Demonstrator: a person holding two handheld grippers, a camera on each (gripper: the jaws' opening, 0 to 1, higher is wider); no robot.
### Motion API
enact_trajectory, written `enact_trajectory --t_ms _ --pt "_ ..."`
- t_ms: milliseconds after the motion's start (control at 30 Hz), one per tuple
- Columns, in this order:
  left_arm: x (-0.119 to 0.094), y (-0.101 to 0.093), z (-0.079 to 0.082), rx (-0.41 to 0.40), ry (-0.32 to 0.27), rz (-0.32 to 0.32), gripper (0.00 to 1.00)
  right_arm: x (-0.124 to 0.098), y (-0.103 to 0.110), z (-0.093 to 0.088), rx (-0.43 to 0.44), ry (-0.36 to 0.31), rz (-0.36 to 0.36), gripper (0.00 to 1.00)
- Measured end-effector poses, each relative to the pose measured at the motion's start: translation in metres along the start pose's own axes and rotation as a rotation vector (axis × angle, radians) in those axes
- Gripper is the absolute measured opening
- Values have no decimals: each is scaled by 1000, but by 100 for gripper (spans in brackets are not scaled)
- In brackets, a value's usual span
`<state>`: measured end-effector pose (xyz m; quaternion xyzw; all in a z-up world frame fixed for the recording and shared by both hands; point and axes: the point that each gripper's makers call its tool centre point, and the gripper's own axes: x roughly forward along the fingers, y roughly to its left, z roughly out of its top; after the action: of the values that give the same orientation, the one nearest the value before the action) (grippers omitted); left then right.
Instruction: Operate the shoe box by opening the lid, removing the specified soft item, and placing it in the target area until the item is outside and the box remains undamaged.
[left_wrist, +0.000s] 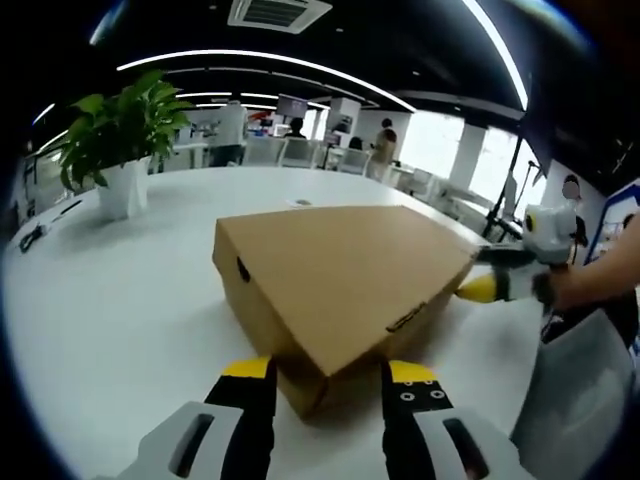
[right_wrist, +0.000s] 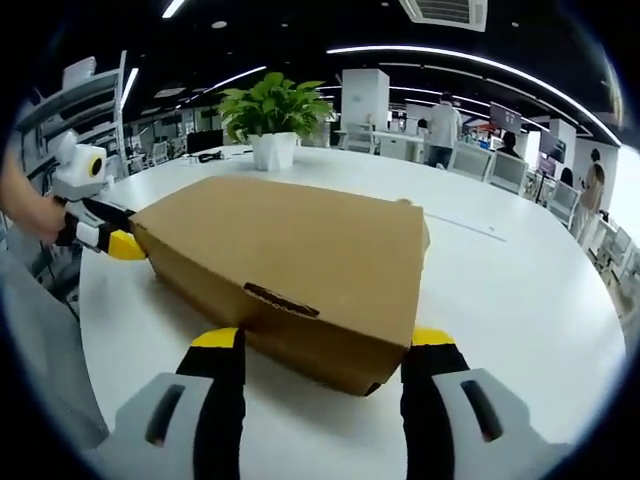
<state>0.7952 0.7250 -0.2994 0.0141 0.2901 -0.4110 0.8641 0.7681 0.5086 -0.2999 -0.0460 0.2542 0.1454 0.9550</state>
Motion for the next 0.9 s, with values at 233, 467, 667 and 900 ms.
enact_trajectory --t_ms 233,467,667,900 --pt "-13 11 -6 13 11 -8 41 -3 17 -1 -1 4 -12 57" --pt "-21 21 -11 37 20 -19 41 -4 34 0 13 6 -31 57" --pt "-28 33 -14 60 23 -25 41 -2 45 0 29 6 -54 57" --pt "-36 40 -16 68 22 -38 41 -1 58 3 39 5 -69 57"
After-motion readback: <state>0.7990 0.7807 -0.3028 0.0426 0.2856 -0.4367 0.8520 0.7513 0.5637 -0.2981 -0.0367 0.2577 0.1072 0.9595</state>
